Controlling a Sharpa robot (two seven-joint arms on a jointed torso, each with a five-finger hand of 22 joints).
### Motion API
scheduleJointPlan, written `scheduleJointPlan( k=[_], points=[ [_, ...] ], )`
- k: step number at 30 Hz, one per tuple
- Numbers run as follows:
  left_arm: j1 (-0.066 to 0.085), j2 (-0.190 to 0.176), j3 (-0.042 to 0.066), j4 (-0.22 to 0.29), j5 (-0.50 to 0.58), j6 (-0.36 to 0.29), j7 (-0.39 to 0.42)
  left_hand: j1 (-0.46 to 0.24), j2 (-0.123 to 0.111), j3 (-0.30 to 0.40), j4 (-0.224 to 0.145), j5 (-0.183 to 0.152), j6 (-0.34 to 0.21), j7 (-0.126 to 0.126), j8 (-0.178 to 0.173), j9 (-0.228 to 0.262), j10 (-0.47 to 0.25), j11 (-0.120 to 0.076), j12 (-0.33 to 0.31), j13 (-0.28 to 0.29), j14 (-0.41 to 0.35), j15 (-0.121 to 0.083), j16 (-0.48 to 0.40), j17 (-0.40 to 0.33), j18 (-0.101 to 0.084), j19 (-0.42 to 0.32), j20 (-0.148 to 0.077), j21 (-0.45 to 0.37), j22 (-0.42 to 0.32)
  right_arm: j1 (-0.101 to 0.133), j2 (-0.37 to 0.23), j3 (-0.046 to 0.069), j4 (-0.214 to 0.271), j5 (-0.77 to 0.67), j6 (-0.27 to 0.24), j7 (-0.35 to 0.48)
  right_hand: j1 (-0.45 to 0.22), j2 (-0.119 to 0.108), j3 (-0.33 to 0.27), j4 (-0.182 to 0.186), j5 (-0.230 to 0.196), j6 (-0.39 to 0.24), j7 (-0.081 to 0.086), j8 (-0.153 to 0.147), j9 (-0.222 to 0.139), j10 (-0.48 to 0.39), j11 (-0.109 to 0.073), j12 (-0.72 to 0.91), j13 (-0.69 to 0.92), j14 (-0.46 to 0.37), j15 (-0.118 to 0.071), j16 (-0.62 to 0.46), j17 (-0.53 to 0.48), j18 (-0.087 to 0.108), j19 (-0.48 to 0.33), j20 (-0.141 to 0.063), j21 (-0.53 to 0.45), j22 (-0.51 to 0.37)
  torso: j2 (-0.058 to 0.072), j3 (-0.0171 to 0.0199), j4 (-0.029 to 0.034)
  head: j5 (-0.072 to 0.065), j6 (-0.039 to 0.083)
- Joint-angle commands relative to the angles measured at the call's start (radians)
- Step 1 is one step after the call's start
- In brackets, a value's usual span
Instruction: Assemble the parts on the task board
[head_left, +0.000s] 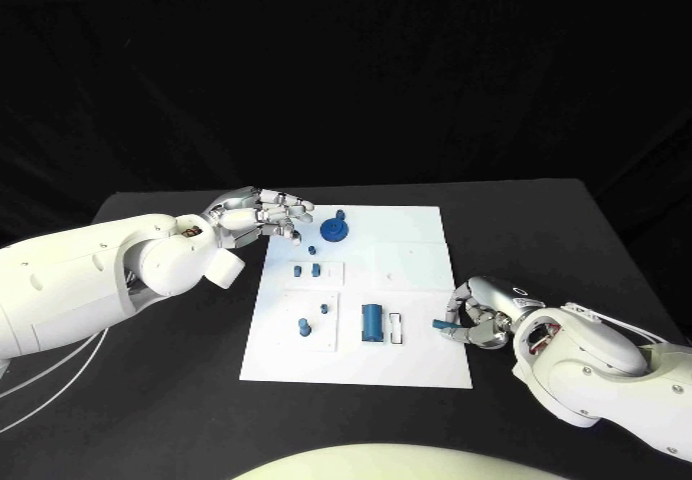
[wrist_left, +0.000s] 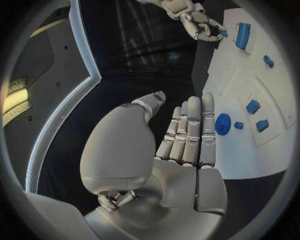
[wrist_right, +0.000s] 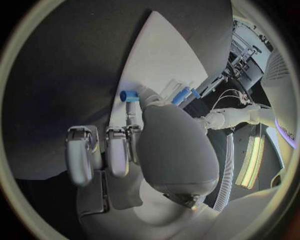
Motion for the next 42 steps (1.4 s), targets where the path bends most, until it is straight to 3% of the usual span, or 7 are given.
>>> scheduleJointPlan(
  k=[1,8,13,23,31,42],
  points=[
    [0.000,0.001,0.000,0.002,-0.002,0.016,0.004,0.003,0.007,-0.004,0.000,0.002,-0.005,-0.002,0.003,-0.001,-0.005,0.001,0.004,-0.002,-0.006,0.000,-0.002,-0.002,0.005,0.007,0.003,-0.003,-0.001,-0.013,-0.001,-0.012,0.001,-0.019,0.033,-0.045,0.011,-0.003,0.049,-0.005,0.082,0.016,-0.005,-0.003,-0.038,0.048,-0.009,0.005,0.199,0.088,-0.009,0.006,0.185,-0.005,0.091,-0.007,0.011,0.251,0.000,-0.0002,0.0006,-0.002,0.001],
    [0.000,0.001,0.000,0.003,-0.003,0.015,0.005,0.003,0.007,-0.004,0.000,0.002,-0.005,-0.002,0.003,-0.001,-0.005,0.001,0.004,-0.002,-0.006,0.000,-0.002,-0.002,0.005,0.007,0.003,-0.003,-0.001,0.013,-0.017,-0.011,0.039,0.024,-0.022,-0.015,-0.011,-0.011,0.100,-0.006,0.127,0.026,-0.013,0.003,-0.032,0.063,-0.015,0.031,0.214,0.091,-0.014,0.012,0.196,-0.011,0.101,-0.011,0.045,0.259,0.000,-0.0011,0.0002,-0.013,0.000],
    [0.000,0.001,0.000,0.002,-0.004,0.015,0.006,0.003,0.007,-0.004,0.000,0.002,-0.005,-0.002,0.003,-0.001,-0.005,0.001,0.004,-0.002,-0.006,0.000,-0.002,-0.002,0.005,0.007,0.003,-0.003,-0.001,0.030,-0.014,-0.010,0.064,0.083,-0.053,0.004,-0.022,-0.013,0.118,-0.007,0.142,0.031,-0.017,0.007,-0.028,0.071,-0.019,0.044,0.223,0.093,-0.017,0.015,0.203,-0.014,0.105,-0.013,0.058,0.263,0.000,-0.0004,-0.0001,-0.010,0.001],
    [0.000,0.001,0.000,0.003,-0.007,0.017,0.006,0.008,0.007,-0.006,0.000,0.003,-0.006,-0.002,0.004,-0.002,-0.007,0.001,0.005,-0.002,-0.007,0.000,-0.002,-0.002,0.005,0.009,0.003,-0.006,-0.003,0.038,0.033,-0.010,0.065,0.195,-0.095,0.005,-0.044,-0.013,0.133,-0.004,0.148,0.029,-0.019,0.011,-0.024,0.073,-0.021,0.047,0.225,0.093,-0.019,0.016,0.204,-0.014,0.105,-0.016,0.059,0.263,0.001,-0.0003,0.0004,-0.010,-0.003],
    [0.000,0.002,0.000,0.003,-0.008,0.019,0.005,0.008,0.007,-0.006,0.000,0.003,-0.006,-0.002,0.004,-0.002,-0.007,0.001,0.005,-0.002,-0.007,0.000,-0.002,-0.002,0.005,0.009,0.003,-0.006,-0.003,0.033,0.082,-0.010,0.043,0.296,-0.125,0.007,-0.098,-0.010,0.151,0.000,0.124,0.024,-0.020,0.014,-0.017,0.075,-0.021,0.050,0.227,0.094,-0.019,0.018,0.208,-0.014,0.105,-0.017,0.059,0.263,0.001,0.0008,0.0008,-0.010,-0.003],
    [0.000,0.003,0.000,0.002,-0.008,0.022,0.003,0.008,0.007,-0.006,0.000,0.003,-0.006,-0.002,0.004,-0.002,-0.007,0.001,0.005,-0.002,-0.007,0.000,-0.002,-0.002,0.005,0.009,0.003,-0.006,-0.003,0.026,0.126,-0.010,0.017,0.323,-0.090,-0.006,-0.193,-0.001,0.165,0.002,0.066,0.022,-0.020,0.019,-0.008,0.078,-0.021,0.053,0.230,0.095,-0.019,0.020,0.211,-0.014,0.105,-0.017,0.059,0.263,0.001,0.0007,-0.0002,-0.007,-0.003]
  ],
)
